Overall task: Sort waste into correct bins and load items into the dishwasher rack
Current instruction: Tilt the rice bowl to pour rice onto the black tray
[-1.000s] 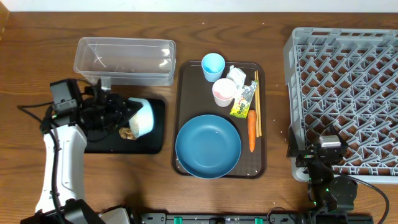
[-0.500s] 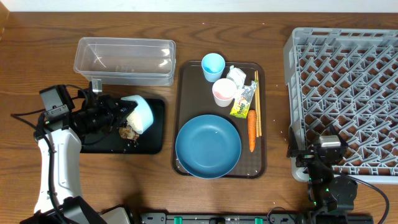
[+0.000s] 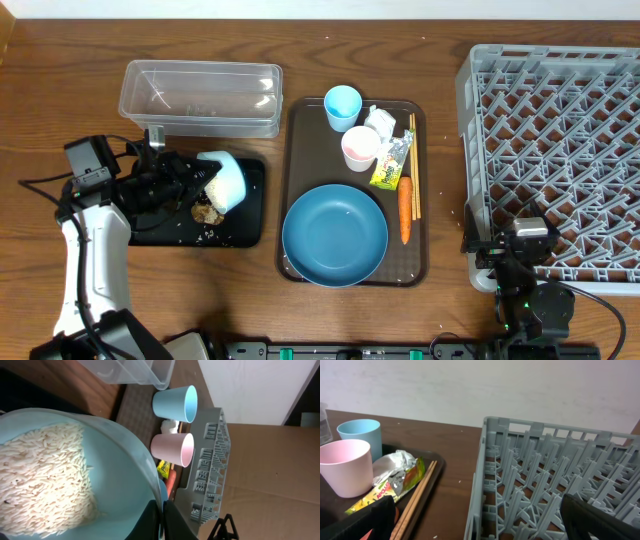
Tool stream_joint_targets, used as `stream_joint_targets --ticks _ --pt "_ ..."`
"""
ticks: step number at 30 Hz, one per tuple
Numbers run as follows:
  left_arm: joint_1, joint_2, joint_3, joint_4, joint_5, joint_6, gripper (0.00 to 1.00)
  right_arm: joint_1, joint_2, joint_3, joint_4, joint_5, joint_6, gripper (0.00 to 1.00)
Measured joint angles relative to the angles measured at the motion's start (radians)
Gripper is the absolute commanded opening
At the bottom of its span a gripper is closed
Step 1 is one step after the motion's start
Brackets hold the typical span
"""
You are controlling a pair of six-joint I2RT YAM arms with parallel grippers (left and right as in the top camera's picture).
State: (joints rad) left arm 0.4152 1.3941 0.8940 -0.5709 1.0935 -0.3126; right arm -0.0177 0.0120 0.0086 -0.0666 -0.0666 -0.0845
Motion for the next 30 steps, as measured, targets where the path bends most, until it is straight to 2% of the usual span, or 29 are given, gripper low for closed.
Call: stream_joint_targets --ticks 5,13,21,30 --pt "0.000 0.047 0.000 0.011 0.014 0.003 0.06 0.000 0.000 0.000 0.000 0.000 0.000 0.99" --pt "0.034 0.100 -0.001 0.071 0.154 0.002 0.06 0.000 0.000 0.000 0.000 0.000 0.000 0.99" --pt "0.118 0.100 -0.001 0.039 0.207 0.003 0.06 0.000 0.000 0.000 0.000 0.000 0.000 0.99" --pt "0.124 0.100 -0.003 -0.031 0.206 0.044 0.06 0.000 0.000 0.000 0.000 0.000 0.000 0.99"
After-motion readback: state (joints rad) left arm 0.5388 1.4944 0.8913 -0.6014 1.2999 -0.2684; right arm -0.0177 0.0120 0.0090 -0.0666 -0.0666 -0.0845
